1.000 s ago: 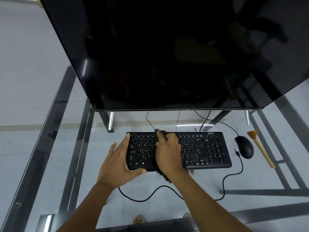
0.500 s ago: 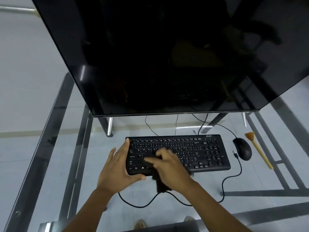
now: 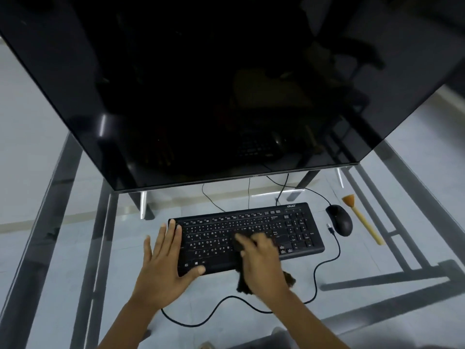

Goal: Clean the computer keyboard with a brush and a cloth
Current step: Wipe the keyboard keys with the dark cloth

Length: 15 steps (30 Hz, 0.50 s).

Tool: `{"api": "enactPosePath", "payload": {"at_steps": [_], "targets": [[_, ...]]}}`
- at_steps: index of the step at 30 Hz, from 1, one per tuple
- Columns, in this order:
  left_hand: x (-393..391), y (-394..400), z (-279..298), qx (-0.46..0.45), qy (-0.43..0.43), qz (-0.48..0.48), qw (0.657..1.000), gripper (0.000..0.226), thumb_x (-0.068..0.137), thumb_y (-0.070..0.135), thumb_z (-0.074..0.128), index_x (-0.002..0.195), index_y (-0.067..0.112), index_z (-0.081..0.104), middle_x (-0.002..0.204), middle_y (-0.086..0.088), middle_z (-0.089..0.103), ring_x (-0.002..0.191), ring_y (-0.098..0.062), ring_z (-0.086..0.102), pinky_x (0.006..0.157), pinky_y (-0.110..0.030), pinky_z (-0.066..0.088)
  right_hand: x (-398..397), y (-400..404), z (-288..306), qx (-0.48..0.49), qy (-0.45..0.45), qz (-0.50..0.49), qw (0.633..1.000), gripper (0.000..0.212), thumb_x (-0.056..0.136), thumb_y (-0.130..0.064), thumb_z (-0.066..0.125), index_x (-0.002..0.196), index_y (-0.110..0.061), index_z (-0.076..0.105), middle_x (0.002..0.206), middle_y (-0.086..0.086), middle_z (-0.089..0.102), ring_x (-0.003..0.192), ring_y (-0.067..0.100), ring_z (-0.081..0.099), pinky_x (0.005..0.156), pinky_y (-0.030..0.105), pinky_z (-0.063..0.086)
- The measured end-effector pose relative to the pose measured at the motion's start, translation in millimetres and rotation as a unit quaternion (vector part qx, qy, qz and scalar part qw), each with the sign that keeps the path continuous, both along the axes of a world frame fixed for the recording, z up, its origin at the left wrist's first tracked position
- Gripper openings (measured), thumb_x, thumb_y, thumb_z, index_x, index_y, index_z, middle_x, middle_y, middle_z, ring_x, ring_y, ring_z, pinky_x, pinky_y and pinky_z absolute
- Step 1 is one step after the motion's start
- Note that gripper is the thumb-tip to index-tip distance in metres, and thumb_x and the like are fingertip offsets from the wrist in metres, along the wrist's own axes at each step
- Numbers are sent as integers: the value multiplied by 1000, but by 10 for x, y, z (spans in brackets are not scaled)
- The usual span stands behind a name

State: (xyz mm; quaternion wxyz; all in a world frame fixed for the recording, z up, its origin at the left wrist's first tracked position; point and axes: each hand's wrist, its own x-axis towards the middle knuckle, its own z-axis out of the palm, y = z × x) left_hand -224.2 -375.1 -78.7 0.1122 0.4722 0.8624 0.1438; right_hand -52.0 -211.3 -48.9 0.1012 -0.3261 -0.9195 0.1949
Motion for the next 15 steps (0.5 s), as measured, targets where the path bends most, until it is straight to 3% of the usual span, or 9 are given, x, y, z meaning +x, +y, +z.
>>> {"api": "enactPosePath", "payload": {"at_steps": [3, 4, 7, 9, 12, 13, 15], "targets": [[234, 325, 103, 15, 29, -2, 999, 73, 96, 60, 20, 150, 11, 15, 160, -3, 7, 148, -16, -4, 117, -45, -6, -31, -203, 11, 15, -32, 162, 986, 48, 86, -21, 58, 132, -29, 48, 109, 5, 54, 91, 22, 52, 77, 33, 47], [319, 451, 119, 25, 21, -8, 999, 67, 98, 55, 16, 150, 12, 16, 160, -2, 9, 147, -15, -3, 117, -44, -4, -64, -86, 14, 25, -29, 141, 989, 42, 90, -24, 52, 131, -29, 50, 106, 6, 55, 90, 22, 53, 76, 32, 48], [507, 781, 132, 44, -8, -24, 999, 64, 97, 50, 6, 150, 15, 10, 159, 3, 2, 146, -10, -10, 118, -38, -7, -52, 265, -40, 6, 6, -85, 996, 39, 90, -16, 57, 128, -20, 57, 103, 13, 56, 86, 27, 55, 75, 40, 54], [592, 929, 127, 26, -14, -39, 999, 68, 93, 51, -2, 151, 17, 3, 158, 5, -7, 144, -8, -18, 118, -37, -10, -59, 264, -34, 15, -22, -88, 996, 42, 90, -16, 55, 132, -20, 53, 109, 12, 53, 92, 28, 52, 80, 43, 51], [658, 1052, 80, 6, -14, -43, 999, 73, 89, 52, -10, 151, 17, 0, 159, 4, -10, 143, -9, -20, 117, -39, -14, -18, 241, -1, 2, -35, 48, 998, 40, 97, -28, 43, 137, -30, 42, 114, 5, 47, 100, 21, 46, 86, 34, 44], [667, 1069, 48, 6, -16, -39, 999, 72, 90, 54, -8, 152, 16, 1, 159, 4, -8, 143, -9, -19, 117, -39, -14, 14, 389, 3, 0, -33, 29, 999, 39, 97, -27, 42, 136, -30, 44, 115, 6, 48, 101, 23, 48, 86, 34, 45], [670, 1054, -20, 5, 6, -39, 999, 68, 95, 54, 0, 151, 16, 5, 159, 3, -1, 145, -10, -13, 116, -41, -11, 115, 691, -61, -2, -24, -122, 992, 41, 94, -19, 47, 135, -23, 49, 116, 12, 51, 102, 29, 52, 87, 39, 47]]}}
